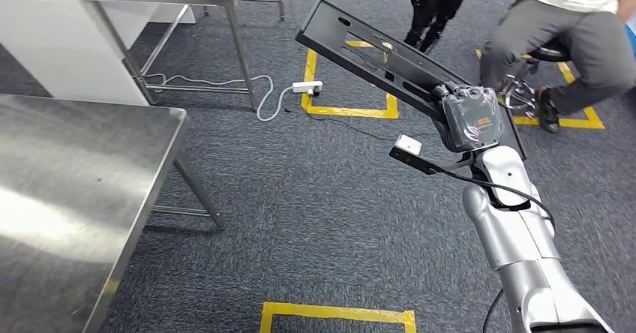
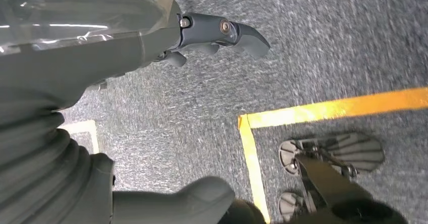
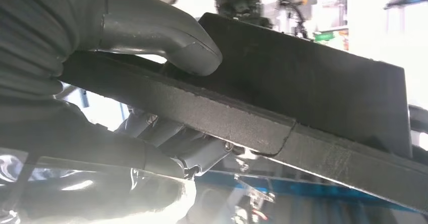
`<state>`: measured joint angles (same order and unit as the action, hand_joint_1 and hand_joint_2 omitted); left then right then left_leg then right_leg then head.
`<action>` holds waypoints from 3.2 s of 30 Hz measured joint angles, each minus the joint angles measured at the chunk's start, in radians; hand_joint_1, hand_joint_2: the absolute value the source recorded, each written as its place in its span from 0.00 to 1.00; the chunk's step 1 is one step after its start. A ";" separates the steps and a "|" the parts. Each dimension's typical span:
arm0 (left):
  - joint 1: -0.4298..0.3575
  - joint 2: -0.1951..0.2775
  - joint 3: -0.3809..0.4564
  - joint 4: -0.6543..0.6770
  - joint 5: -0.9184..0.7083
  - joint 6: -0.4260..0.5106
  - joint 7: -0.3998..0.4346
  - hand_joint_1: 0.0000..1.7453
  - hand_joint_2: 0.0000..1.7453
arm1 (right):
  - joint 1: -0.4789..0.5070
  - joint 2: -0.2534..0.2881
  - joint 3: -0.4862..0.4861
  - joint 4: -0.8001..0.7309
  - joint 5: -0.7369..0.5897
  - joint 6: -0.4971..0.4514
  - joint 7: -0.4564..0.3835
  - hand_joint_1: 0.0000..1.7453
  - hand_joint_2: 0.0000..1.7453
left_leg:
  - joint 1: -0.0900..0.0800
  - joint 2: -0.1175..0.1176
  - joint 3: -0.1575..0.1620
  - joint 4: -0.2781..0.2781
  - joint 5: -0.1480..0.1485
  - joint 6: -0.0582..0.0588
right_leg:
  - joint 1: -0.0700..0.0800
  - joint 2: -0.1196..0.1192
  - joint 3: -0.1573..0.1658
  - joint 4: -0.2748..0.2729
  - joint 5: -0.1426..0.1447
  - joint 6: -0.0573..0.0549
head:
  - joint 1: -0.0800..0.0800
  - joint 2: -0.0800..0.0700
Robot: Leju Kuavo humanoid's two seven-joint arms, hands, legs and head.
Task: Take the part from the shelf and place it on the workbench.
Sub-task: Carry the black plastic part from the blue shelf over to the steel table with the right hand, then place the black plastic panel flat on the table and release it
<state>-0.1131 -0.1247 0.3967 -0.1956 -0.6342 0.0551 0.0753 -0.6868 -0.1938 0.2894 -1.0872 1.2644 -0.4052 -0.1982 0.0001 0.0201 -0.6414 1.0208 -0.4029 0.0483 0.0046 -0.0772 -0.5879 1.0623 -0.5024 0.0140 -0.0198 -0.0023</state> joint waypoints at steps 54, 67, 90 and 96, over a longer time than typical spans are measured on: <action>0.023 0.121 0.103 -0.009 0.063 0.104 -0.073 0.00 1.00 | 0.071 -0.052 -0.042 -0.015 0.016 -0.017 0.018 0.93 1.00 | 0.005 0.011 -0.051 0.109 -0.039 -0.027 | -0.015 -0.006 0.005 -0.031 0.033 -0.019 | -0.011 0.000; 0.023 0.124 0.122 -0.010 0.063 0.107 -0.071 0.00 1.00 | 0.082 -0.072 -0.044 -0.023 0.010 -0.015 0.010 0.93 1.00 | 0.010 -0.096 0.014 -0.014 0.001 0.014 | -0.033 0.074 -0.106 0.202 -0.059 0.030 | -0.002 0.000; 0.030 0.132 0.152 -0.010 0.055 0.121 -0.061 0.00 1.00 | 0.018 -0.008 -0.022 0.030 0.061 -0.010 0.021 0.93 1.00 | 0.002 0.015 -0.030 0.018 -0.001 -0.015 | -0.018 -0.046 0.040 -0.035 -0.007 0.035 | -0.006 0.000; 0.016 0.129 0.159 -0.010 0.038 0.124 -0.050 0.00 1.00 | -0.076 0.028 0.008 0.170 0.082 -0.031 0.003 0.93 1.00 | 0.006 -0.070 -0.019 0.005 0.005 0.010 | -0.023 0.070 -0.111 0.244 -0.102 0.026 | -0.001 0.000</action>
<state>-0.0975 0.0046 0.5553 -0.2060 -0.5966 0.1789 0.0257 -0.7628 -0.1660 0.2975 -0.9172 1.3461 -0.4367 -0.1950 0.0060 -0.0495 -0.6605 1.0260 -0.3974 0.0588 -0.0188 -0.0069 -0.6991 1.3063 -0.6046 0.0395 -0.0208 -0.0024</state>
